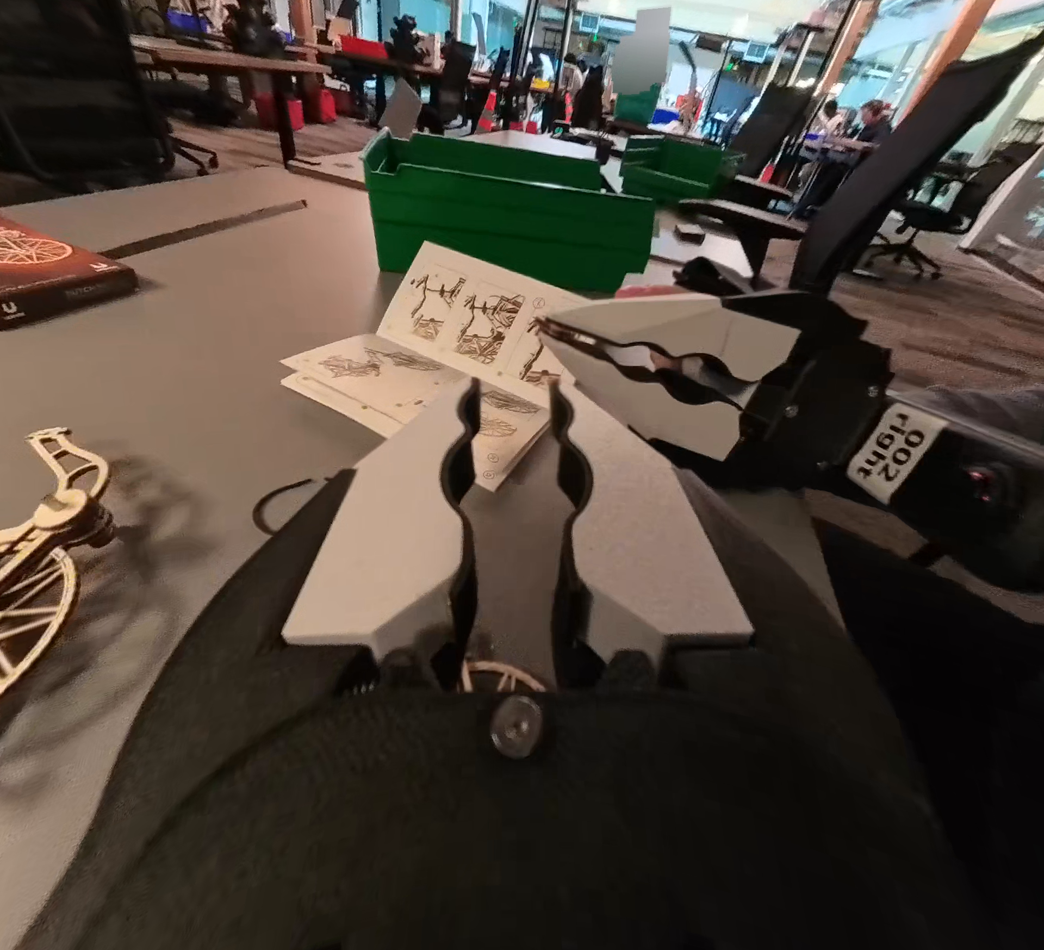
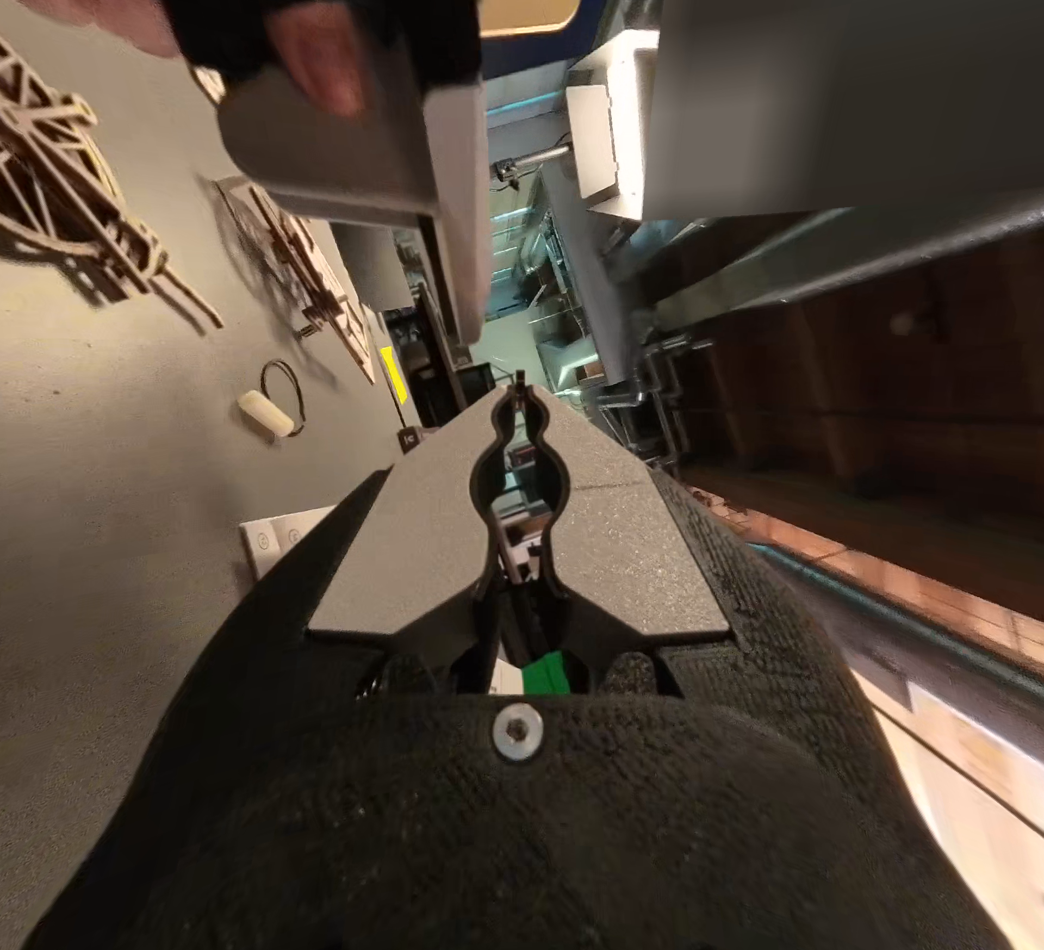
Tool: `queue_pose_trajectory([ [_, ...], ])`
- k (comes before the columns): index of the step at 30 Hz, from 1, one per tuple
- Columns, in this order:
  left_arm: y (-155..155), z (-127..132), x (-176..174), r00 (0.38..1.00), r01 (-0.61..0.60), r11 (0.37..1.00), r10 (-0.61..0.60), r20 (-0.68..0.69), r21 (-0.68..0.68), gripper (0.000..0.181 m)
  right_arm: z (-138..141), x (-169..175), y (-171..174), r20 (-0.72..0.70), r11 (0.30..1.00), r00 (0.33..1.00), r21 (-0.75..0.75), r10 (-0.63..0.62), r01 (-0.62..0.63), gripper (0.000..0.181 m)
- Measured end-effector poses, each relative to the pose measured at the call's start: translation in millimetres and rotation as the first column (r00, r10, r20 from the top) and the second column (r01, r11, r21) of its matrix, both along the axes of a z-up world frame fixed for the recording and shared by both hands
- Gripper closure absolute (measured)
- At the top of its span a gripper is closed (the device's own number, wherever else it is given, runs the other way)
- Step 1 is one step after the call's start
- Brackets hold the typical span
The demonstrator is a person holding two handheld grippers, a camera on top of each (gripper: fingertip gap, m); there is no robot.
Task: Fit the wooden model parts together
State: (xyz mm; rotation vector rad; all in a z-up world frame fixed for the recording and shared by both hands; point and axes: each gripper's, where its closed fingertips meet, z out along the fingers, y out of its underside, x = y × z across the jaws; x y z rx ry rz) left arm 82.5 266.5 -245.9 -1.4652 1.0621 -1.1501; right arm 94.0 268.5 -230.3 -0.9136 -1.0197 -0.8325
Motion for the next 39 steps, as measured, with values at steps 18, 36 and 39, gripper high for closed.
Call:
queue_pose_trajectory([
  [18,-13,-2,-1,0.999,0.046,0.998,-0.046,0.003,-0.038,0.177,-13,-19,0,0.133,0.999,0.991,0.034,0.014,-0.019,0.181],
  [36,-28,12,-6,0.941,0.329,0.85,-0.258,0.221,-0.41,0.178,-3,-22,-9,0.146,0.992,0.989,0.119,0.023,-0.041,0.181],
  [39,-21,13,-8,0.953,0.286,0.866,-0.213,0.215,-0.41,0.172,-1,-23,-10,0.146,0.991,0.989,0.127,0.023,-0.042,0.181],
])
